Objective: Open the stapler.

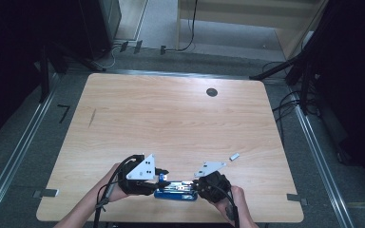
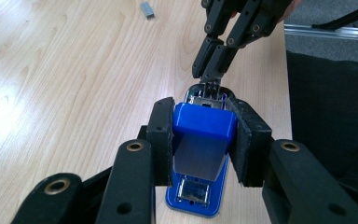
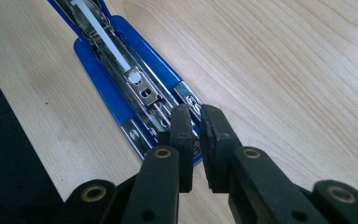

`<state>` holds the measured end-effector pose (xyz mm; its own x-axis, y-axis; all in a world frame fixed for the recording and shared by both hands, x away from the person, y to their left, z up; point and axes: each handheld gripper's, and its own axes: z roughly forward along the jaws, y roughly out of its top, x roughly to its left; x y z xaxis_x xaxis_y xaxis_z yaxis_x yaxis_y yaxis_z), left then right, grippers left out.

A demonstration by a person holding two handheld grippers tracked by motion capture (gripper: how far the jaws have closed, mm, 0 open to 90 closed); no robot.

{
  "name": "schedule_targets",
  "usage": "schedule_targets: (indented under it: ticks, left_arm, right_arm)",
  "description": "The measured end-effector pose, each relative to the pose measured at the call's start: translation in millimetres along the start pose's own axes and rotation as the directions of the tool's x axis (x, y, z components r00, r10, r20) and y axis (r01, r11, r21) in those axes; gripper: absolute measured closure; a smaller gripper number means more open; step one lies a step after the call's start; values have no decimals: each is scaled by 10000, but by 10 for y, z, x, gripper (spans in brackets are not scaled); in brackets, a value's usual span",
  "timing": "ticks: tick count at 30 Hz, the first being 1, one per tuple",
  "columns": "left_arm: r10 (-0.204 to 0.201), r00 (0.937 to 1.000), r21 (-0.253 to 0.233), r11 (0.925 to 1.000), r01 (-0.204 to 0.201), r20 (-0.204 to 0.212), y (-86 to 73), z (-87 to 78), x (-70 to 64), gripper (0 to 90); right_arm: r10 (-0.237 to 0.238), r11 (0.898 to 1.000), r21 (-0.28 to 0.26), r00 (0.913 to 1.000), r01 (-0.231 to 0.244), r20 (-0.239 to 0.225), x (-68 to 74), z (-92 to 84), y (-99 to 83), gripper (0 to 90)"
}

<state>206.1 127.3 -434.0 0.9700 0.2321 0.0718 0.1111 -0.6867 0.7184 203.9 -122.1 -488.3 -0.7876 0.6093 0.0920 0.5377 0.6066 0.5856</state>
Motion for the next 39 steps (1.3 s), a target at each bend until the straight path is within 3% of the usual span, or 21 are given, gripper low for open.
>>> schedule_targets:
  ticks: [2, 8, 17, 25, 30, 34, 39]
  left_arm:
    - [49, 10000, 63, 10000, -49, 19, -5, -12, 5, 661]
    - [-562, 9983, -39, 9984, 563, 175, -139, -114, 66, 658]
    - [-763, 9964, 39, 9971, 762, 367, -239, -175, 104, 657]
    - [-613, 9973, 38, 9981, 612, 397, -254, -179, 105, 658]
    - [-548, 9976, 54, 9985, 546, 424, -246, -176, 108, 658]
    - [-544, 9975, 61, 9985, 542, 450, -236, -171, 113, 658]
    - [-523, 9977, 97, 9986, 519, 427, -229, -170, 104, 657]
  right_arm:
    - [23, 10000, 2, 10000, -23, -21, -1, -1, 1, 850]
    - [-97, 9999, 93, 9999, 96, 134, 24, -3, 7, 852]
    - [-84, 9998, 159, 9997, 80, 234, 42, -4, 14, 852]
    - [-128, 9999, -5, 9994, 128, 308, 55, 9, 22, 823]
    - [-490, 9977, -455, 9979, 509, 418, 98, -12, 77, 798]
    - [-769, 9859, -1505, 9968, 730, -209, 212, -78, 188, 857]
    - [-1179, 9813, -1620, 9897, 1037, -809, 385, 87, 311, 889]
